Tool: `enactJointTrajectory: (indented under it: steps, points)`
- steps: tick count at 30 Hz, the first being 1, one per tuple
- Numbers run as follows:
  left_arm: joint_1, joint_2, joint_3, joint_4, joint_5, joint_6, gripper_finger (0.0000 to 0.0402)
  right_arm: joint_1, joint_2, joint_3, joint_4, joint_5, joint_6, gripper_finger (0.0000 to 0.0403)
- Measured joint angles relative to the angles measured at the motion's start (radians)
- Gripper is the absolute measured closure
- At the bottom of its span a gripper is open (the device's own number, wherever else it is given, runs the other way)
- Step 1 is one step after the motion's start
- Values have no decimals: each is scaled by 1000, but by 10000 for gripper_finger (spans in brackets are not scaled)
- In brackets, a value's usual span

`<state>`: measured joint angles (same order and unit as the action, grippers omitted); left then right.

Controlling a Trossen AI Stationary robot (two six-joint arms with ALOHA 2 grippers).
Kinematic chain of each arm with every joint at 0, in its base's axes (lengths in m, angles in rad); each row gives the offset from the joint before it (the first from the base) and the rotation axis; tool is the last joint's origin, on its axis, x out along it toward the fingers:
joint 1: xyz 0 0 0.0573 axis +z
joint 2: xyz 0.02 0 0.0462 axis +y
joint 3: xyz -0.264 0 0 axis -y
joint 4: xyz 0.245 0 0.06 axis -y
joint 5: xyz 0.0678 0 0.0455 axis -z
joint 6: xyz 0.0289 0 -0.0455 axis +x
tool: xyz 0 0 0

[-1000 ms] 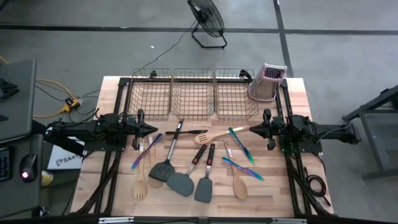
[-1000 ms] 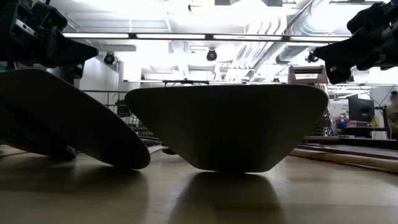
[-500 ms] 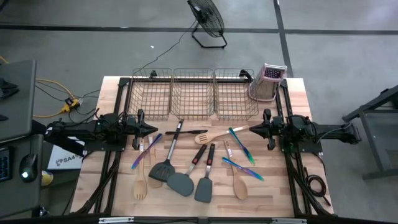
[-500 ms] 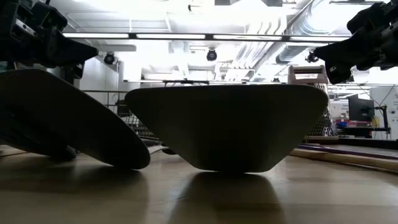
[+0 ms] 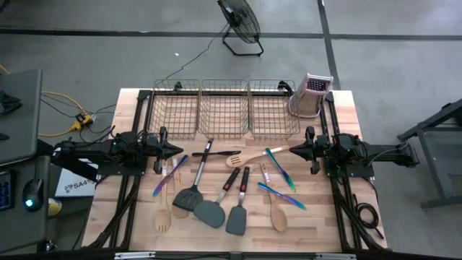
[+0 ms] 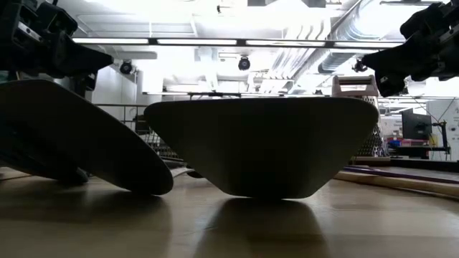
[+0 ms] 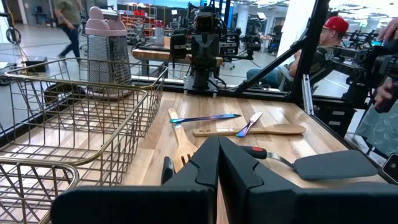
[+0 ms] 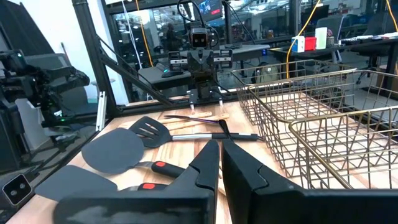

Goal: Pick & Place Kitchen Items
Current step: Put the top right blue knife into the right wire basket

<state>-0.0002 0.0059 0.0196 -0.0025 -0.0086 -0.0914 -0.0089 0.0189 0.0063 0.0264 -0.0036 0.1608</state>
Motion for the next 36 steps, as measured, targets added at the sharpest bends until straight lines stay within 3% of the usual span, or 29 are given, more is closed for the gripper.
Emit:
enactJointTrajectory:
  steps: [8, 12, 22, 36]
  points:
    - [0, 0, 0, 0, 0, 0, 398, 0, 0, 4, 1, -5, 333, 392]
    - [0, 0, 0, 0, 0, 0, 398, 0, 1, 50, -110, 3, 443, 392]
    - [0, 0, 0, 0, 0, 0, 398, 0, 125, 258, -382, 9, 474, 392]
    - [0, 0, 0, 0, 0, 0, 398, 37, 319, 418, -404, 12, 491, 392]
